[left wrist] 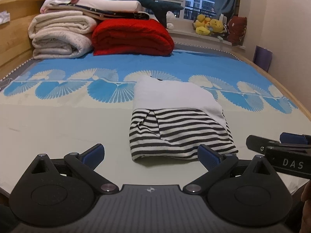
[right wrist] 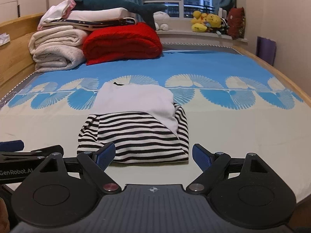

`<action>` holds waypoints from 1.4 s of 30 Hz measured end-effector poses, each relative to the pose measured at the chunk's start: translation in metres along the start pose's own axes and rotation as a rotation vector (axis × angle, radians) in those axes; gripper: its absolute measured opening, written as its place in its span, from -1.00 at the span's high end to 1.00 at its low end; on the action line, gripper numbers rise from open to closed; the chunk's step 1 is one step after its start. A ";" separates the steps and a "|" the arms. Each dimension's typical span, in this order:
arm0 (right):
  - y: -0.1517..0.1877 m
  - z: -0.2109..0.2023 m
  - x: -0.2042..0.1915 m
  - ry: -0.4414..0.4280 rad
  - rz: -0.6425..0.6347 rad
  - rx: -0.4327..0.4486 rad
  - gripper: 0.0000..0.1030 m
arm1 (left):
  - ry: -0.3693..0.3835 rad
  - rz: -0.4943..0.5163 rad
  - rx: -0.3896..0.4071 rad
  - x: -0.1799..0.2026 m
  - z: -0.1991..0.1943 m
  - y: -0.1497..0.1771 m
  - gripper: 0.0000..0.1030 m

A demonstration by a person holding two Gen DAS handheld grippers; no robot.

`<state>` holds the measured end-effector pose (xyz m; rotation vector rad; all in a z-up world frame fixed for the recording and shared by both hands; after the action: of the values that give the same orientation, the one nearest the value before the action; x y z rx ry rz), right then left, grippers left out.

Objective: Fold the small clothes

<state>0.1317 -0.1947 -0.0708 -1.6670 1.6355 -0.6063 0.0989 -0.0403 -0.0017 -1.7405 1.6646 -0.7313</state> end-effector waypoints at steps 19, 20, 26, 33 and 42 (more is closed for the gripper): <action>0.001 0.003 -0.007 -0.009 -0.028 -0.016 -0.68 | 0.000 -0.003 0.006 -0.002 0.002 0.002 -0.98; 0.001 0.003 -0.007 -0.009 -0.029 -0.016 -0.68 | -0.001 -0.002 0.006 -0.002 0.001 0.002 -0.98; 0.001 0.004 -0.007 -0.010 -0.030 -0.018 -0.68 | -0.005 -0.008 -0.001 0.001 0.003 0.003 -0.98; 0.001 0.005 -0.008 -0.011 -0.031 -0.018 -0.68 | -0.005 -0.016 -0.006 0.001 0.004 0.004 -0.98; 0.001 0.005 -0.008 -0.011 -0.031 -0.019 -0.67 | -0.006 -0.018 -0.007 0.002 0.004 0.003 -0.98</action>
<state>0.1341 -0.1864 -0.0731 -1.7094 1.6147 -0.5970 0.0998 -0.0420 -0.0068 -1.7631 1.6508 -0.7290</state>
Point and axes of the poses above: each gripper's, at about its wrist camera, not at the fingertips, and z roughly the way its jaws point, x to its right, y to its underside, the point moved 8 cm from there along z, roughly the way its jaws point, and after that the axes turned 7 degrees about -z, right-handed, at the moved point
